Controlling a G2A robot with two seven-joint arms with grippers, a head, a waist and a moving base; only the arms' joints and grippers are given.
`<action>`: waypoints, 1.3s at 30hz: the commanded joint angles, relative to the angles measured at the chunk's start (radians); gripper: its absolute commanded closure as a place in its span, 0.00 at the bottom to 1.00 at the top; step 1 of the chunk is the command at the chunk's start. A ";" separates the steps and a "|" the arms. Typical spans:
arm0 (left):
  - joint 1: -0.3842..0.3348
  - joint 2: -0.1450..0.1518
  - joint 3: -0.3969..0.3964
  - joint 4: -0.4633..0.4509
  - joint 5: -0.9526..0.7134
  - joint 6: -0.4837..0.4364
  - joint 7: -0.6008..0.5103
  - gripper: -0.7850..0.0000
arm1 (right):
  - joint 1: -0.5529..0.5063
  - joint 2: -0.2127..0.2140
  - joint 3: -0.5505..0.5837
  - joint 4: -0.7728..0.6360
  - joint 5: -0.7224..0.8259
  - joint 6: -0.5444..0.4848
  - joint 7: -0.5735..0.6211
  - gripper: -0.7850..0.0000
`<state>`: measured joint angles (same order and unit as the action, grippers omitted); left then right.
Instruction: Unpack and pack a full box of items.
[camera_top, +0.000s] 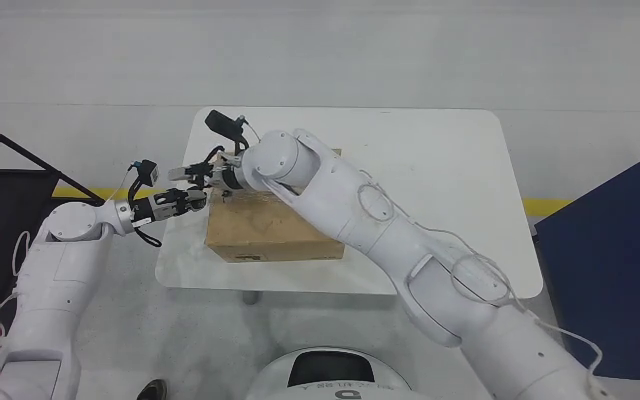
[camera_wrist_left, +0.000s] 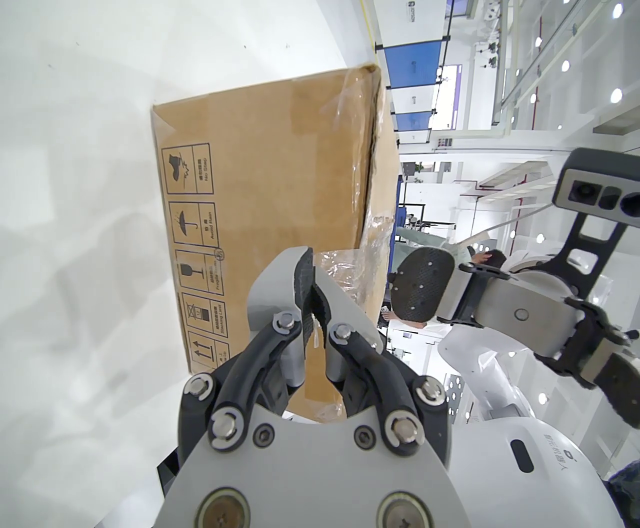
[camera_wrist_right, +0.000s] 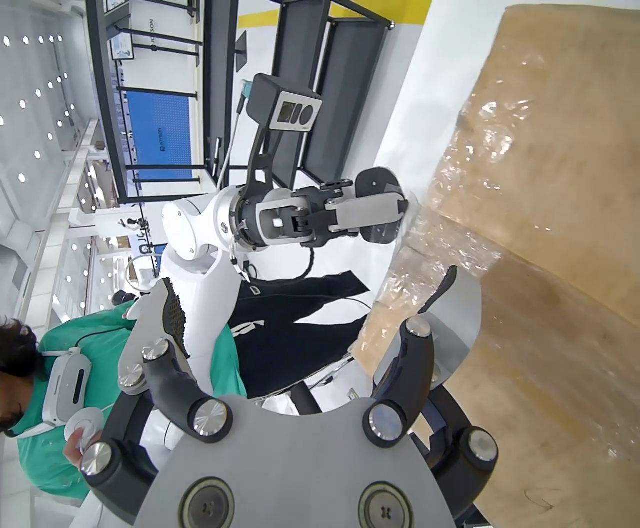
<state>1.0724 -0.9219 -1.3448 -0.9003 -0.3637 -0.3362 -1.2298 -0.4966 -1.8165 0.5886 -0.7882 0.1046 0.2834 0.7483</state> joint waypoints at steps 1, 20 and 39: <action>0.000 0.000 0.000 0.000 0.000 0.000 0.000 1.00 | 0.016 -0.015 -0.011 0.045 0.010 -0.005 0.014 0.00; 0.000 0.000 0.000 0.000 0.000 0.000 0.000 1.00 | 0.106 -0.154 -0.037 0.352 0.101 -0.110 -0.008 0.00; 0.000 0.000 0.000 0.000 0.000 0.000 0.000 1.00 | 0.167 -0.166 0.001 0.535 0.115 -0.085 0.140 0.00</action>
<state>1.0724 -0.9219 -1.3449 -0.9003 -0.3637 -0.3362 -1.2298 -0.3296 -1.9856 0.5864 -0.2595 0.2210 0.1965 0.8903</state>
